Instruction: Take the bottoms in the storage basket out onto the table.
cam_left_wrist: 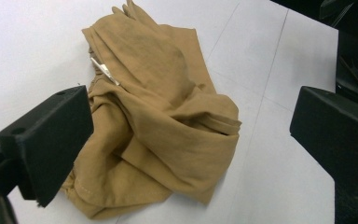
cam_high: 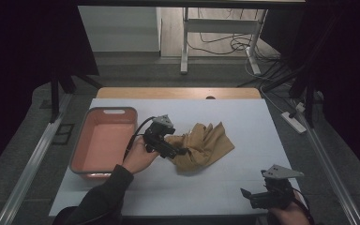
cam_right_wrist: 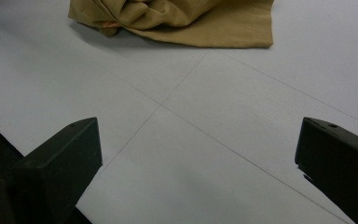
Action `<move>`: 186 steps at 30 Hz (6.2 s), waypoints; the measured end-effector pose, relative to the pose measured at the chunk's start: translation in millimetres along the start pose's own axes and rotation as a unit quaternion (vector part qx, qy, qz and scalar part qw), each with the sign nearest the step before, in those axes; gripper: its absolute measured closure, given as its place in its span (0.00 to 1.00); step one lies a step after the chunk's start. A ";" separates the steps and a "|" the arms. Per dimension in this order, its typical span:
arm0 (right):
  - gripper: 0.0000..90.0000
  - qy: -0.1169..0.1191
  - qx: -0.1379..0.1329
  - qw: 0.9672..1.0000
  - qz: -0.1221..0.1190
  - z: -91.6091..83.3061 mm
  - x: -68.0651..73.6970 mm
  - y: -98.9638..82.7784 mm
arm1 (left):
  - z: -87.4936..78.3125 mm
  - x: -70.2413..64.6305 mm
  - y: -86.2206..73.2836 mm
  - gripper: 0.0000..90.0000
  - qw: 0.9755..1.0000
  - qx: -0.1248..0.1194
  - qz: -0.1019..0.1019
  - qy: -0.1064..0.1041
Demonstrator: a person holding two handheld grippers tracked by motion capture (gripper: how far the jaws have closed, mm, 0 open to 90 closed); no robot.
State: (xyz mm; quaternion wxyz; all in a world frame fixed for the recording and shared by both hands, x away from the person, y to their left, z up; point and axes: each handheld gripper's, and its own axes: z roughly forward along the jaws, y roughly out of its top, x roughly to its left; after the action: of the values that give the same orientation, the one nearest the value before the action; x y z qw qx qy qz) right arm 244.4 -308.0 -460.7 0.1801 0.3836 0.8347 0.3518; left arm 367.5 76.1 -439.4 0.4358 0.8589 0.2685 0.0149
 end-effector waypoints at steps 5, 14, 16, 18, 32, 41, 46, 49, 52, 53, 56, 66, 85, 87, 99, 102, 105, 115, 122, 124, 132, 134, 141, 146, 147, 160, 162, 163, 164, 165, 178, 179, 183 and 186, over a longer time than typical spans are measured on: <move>0.01 -0.001 -0.001 1.000 0.002 -0.4 -0.1 0.0 | -4.2 0.4 -2.4 0.00 1.000 -0.001 0.000 0.005; 0.01 -0.001 -0.002 1.000 0.002 -0.6 0.0 0.0 | -14.5 -0.1 -3.9 0.00 1.000 -0.010 0.003 0.011; 0.01 -0.001 -0.002 1.000 0.002 -0.5 0.0 0.0 | -15.8 0.4 -4.1 0.00 1.000 -0.009 0.003 0.011; 0.01 -0.001 -0.002 1.000 0.001 -0.6 0.2 0.1 | -18.2 1.4 -4.6 0.01 1.000 -0.008 0.001 0.013; 0.01 -0.002 -0.003 1.000 0.002 -0.6 0.0 0.0 | -26.1 4.6 -11.5 0.01 1.000 -0.011 -0.008 0.016; 0.01 -0.002 -0.002 1.000 0.001 -0.6 0.2 0.0 | -30.7 5.4 -15.8 0.00 1.000 -0.021 -0.009 0.019; 0.01 -0.002 -0.003 1.000 0.002 -0.6 0.2 0.1 | -34.0 5.8 -19.2 0.00 0.999 -0.030 -0.014 0.015; 0.01 -0.002 -0.002 1.000 0.001 -0.5 0.2 0.1 | -34.7 5.9 -21.8 0.00 0.999 -0.033 -0.016 0.015; 0.01 -0.001 -0.002 1.000 0.001 -0.6 0.3 0.0 | -35.2 5.8 -24.2 0.00 0.999 -0.033 -0.018 0.013; 0.01 -0.001 -0.002 1.000 0.001 -0.6 0.3 0.0 | -35.5 5.6 -25.0 0.00 0.999 -0.033 -0.018 0.014; 0.01 -0.001 -0.002 1.000 0.001 -0.6 0.3 0.0 | -37.1 4.7 -27.1 0.00 0.999 -0.032 -0.018 0.016; 0.01 -0.001 -0.002 1.000 0.000 -0.4 0.5 0.1 | -46.6 2.6 -32.3 0.00 0.999 -0.036 -0.019 0.024; 0.01 -0.001 -0.003 1.000 0.000 -0.4 0.5 0.1 | -62.3 -1.8 -45.6 0.00 0.998 -0.042 -0.024 0.036; 0.01 -0.001 -0.003 1.000 0.000 -0.3 0.5 0.1 | -63.9 -2.1 -47.4 0.00 0.998 -0.042 -0.023 0.039; 0.01 -0.002 -0.001 1.000 -0.001 -0.1 0.8 0.2 | -72.2 -4.4 -58.3 0.00 0.997 -0.042 -0.026 0.053; 0.01 -0.002 -0.001 1.000 -0.001 -0.1 0.8 0.2 | -73.4 -4.7 -61.1 0.00 0.997 -0.042 -0.026 0.056; 0.01 -0.002 -0.001 1.000 -0.001 -0.1 0.8 0.2 | -74.9 -5.3 -63.7 0.00 0.997 -0.042 -0.028 0.057; 0.01 -0.002 -0.001 1.000 -0.001 0.0 0.9 0.2 | -81.3 -8.1 -74.6 0.00 0.996 -0.042 -0.037 0.064; 0.01 -0.002 0.000 1.000 -0.001 0.2 0.8 0.3 | -84.6 -9.7 -82.7 0.00 0.996 -0.043 -0.045 0.064; 0.01 -0.002 0.000 1.000 -0.001 0.2 0.8 0.4 | -85.8 -10.2 -84.7 0.00 0.996 -0.042 -0.046 0.065; 0.01 -0.002 -0.001 1.000 0.000 0.2 0.7 0.3 | -91.5 -12.5 -92.7 0.00 0.995 -0.046 -0.055 0.068; 0.01 -0.003 -0.001 1.000 0.001 0.3 0.6 0.4 | -92.7 -13.2 -94.6 0.00 0.995 -0.046 -0.056 0.069; 0.01 -0.003 -0.001 1.000 0.001 0.2 0.6 0.4 | -96.4 -15.3 -100.5 0.00 0.995 -0.046 -0.061 0.069; 0.01 -0.003 0.000 1.000 0.000 0.3 0.7 0.4 | -100.0 -16.0 -104.6 0.00 0.994 -0.048 -0.066 0.071; 0.01 -0.003 0.000 1.000 0.000 0.3 0.7 0.4 | -100.8 -16.2 -105.4 0.00 0.994 -0.047 -0.066 0.072; 0.01 -0.004 0.001 1.000 0.000 0.5 0.9 0.5 | -109.0 -18.2 -115.9 0.00 0.993 -0.048 -0.077 0.081; 0.01 -0.003 0.001 1.000 -0.001 0.5 1.0 0.5 | -109.9 -18.7 -117.1 0.00 0.993 -0.048 -0.078 0.081; 0.01 -0.003 0.001 1.000 -0.001 0.5 1.0 0.5 | -110.4 -19.0 -117.8 0.00 0.992 -0.048 -0.078 0.082; 0.01 -0.004 0.001 1.000 -0.001 0.5 1.1 0.5 | -111.0 -19.2 -118.4 0.00 0.992 -0.048 -0.079 0.082; 0.01 -0.005 0.003 1.000 -0.001 0.4 1.0 0.6 | -111.5 -19.5 -119.1 0.00 0.992 -0.048 -0.080 0.083; 0.01 -0.005 0.003 1.000 -0.002 0.5 1.2 0.6 | -118.1 -23.7 -129.4 0.00 0.991 -0.038 -0.090 0.097; 0.01 -0.005 0.003 1.000 -0.002 0.6 1.3 0.6 | -118.8 -24.3 -130.1 0.00 0.991 -0.035 -0.089 0.098; 0.01 -0.005 0.003 1.000 -0.002 0.5 1.3 0.6 | -121.0 -26.8 -132.9 0.00 0.990 -0.032 -0.088 0.105; 0.01 -0.004 0.003 1.000 -0.002 0.7 1.3 0.6 | -122.7 -27.9 -135.2 0.00 0.990 -0.031 -0.090 0.107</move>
State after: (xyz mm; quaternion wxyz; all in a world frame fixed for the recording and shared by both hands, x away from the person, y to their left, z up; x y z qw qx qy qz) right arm 244.3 -306.4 -460.8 0.1832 0.3841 0.8357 0.3472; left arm 251.2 218.0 -459.9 0.4303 0.8111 0.3889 0.0758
